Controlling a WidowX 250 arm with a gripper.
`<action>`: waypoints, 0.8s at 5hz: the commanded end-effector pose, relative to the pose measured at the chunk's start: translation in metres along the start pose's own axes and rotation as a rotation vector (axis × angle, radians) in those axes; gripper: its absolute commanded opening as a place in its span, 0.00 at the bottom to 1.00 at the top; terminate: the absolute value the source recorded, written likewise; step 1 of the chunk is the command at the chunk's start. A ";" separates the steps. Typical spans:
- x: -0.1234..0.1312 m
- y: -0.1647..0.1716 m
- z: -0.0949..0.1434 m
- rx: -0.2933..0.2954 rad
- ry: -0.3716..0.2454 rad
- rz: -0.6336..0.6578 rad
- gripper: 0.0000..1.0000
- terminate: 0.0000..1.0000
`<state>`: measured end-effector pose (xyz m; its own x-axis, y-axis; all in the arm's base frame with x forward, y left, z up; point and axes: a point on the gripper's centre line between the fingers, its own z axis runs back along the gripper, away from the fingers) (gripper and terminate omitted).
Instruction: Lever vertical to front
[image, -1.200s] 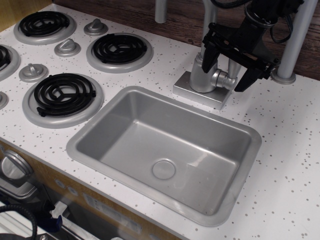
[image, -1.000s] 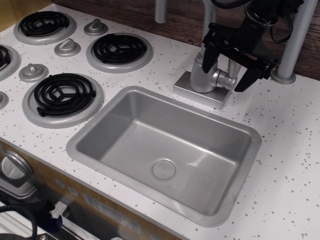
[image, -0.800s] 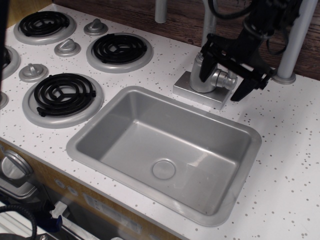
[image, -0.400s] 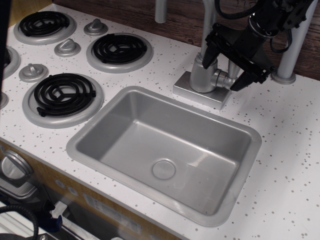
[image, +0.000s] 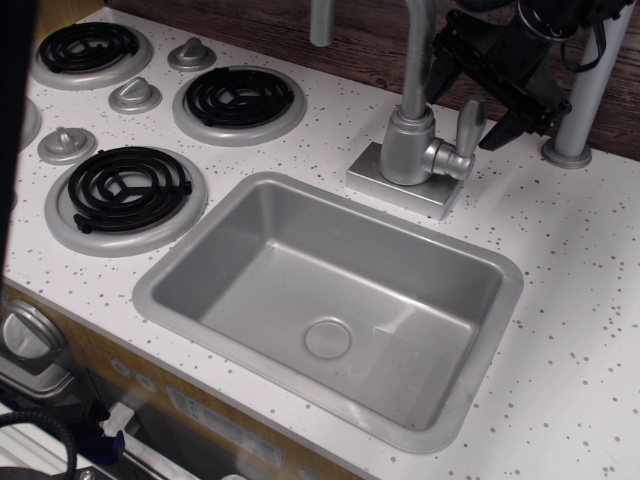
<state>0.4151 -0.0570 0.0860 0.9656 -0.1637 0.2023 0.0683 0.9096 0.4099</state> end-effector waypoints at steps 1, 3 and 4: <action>0.016 0.006 0.016 -0.026 -0.064 -0.010 1.00 0.00; 0.011 0.005 0.011 -0.038 -0.040 0.015 0.00 0.00; 0.000 0.004 0.004 -0.064 0.034 0.032 0.00 0.00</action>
<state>0.4004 -0.0584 0.0771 0.9940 -0.0770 0.0782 0.0464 0.9405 0.3365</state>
